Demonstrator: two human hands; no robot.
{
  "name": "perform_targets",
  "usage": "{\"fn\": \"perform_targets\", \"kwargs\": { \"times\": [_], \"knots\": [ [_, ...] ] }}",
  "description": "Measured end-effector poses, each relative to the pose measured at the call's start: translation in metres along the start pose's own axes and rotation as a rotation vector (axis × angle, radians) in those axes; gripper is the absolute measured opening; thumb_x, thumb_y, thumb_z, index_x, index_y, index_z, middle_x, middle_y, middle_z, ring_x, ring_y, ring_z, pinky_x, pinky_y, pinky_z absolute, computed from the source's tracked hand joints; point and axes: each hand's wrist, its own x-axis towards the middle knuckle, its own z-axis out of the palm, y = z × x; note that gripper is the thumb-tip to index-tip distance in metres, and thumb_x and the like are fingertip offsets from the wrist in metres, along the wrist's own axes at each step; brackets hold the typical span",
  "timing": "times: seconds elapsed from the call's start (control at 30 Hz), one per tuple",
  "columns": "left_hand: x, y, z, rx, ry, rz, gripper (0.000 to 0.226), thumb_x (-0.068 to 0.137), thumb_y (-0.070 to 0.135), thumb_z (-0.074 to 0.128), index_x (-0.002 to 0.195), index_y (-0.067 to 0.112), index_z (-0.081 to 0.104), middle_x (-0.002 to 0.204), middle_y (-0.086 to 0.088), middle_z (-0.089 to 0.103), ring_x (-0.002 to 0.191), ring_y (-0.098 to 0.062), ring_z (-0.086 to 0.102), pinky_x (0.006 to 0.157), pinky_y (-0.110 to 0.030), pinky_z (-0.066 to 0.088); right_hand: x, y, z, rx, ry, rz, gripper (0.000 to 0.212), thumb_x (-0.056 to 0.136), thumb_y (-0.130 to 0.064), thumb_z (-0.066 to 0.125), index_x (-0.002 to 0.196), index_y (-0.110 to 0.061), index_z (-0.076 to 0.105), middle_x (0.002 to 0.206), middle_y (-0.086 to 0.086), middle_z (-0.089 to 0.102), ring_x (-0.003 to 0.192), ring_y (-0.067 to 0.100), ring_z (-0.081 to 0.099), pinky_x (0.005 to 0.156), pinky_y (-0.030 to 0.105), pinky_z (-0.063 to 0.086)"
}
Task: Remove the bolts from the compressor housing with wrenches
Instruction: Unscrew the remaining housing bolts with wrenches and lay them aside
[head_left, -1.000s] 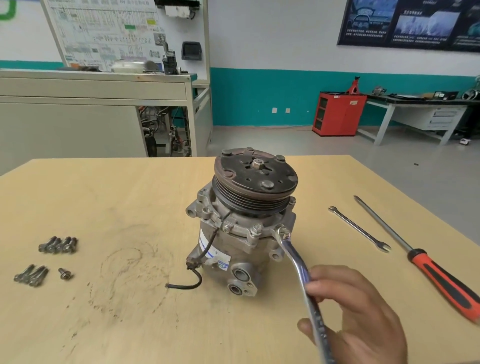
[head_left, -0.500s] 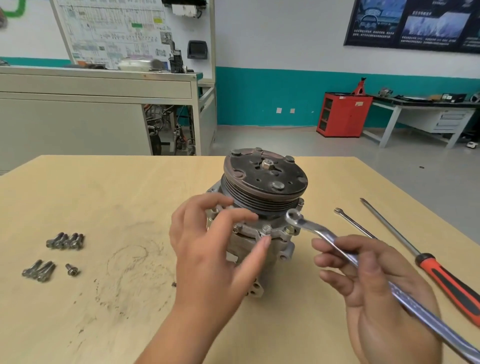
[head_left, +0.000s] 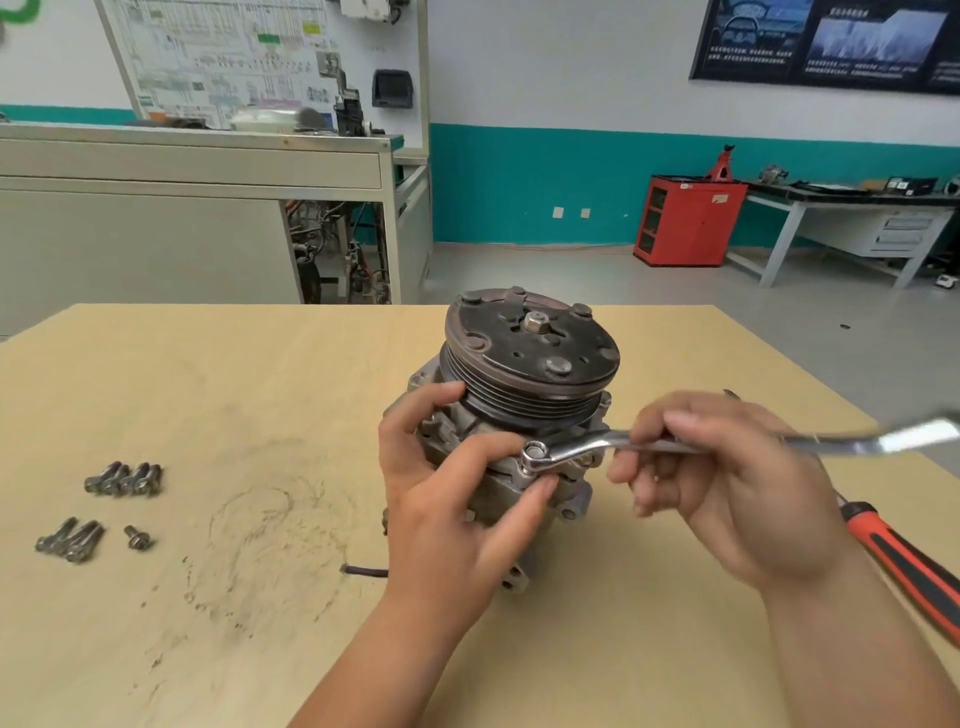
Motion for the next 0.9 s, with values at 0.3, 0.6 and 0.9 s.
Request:
{"fn": "perform_targets", "kwargs": {
  "times": [0.3, 0.6, 0.9],
  "knots": [
    [0.001, 0.009, -0.002, -0.083, 0.013, -0.125, 0.009, 0.074, 0.037, 0.067, 0.082, 0.036, 0.063, 0.125, 0.003, 0.038, 0.124, -0.002, 0.039, 0.102, -0.014, 0.029, 0.012, 0.023, -0.022, 0.734, -0.110, 0.104, 0.013, 0.071, -0.014, 0.071, 0.073, -0.002, 0.066, 0.062, 0.016, 0.062, 0.052, 0.019, 0.060, 0.050, 0.024, 0.050],
    [0.002, 0.008, -0.001, 0.024, 0.034, -0.060, 0.017, 0.072, 0.039, 0.066, 0.086, 0.030, 0.060, 0.123, 0.004, 0.035, 0.123, 0.000, 0.036, 0.102, -0.020, 0.031, -0.036, 0.024, 0.022, 0.012, 0.189, -0.199, 0.041, 0.063, -0.059, 0.071, 0.073, -0.019, 0.073, 0.065, 0.009, 0.070, 0.052, 0.011, 0.062, 0.049, 0.017, 0.050],
    [0.001, 0.006, 0.000, 0.002, 0.030, -0.066, 0.007, 0.071, 0.039, 0.067, 0.076, 0.037, 0.061, 0.125, 0.006, 0.034, 0.123, -0.006, 0.037, 0.102, -0.040, 0.036, -0.004, 0.005, 0.004, 0.046, 0.028, 0.019, 0.015, 0.072, -0.020, 0.062, 0.060, -0.016, 0.070, 0.055, 0.012, 0.065, 0.042, 0.012, 0.056, 0.039, 0.017, 0.043]
  ]
}}
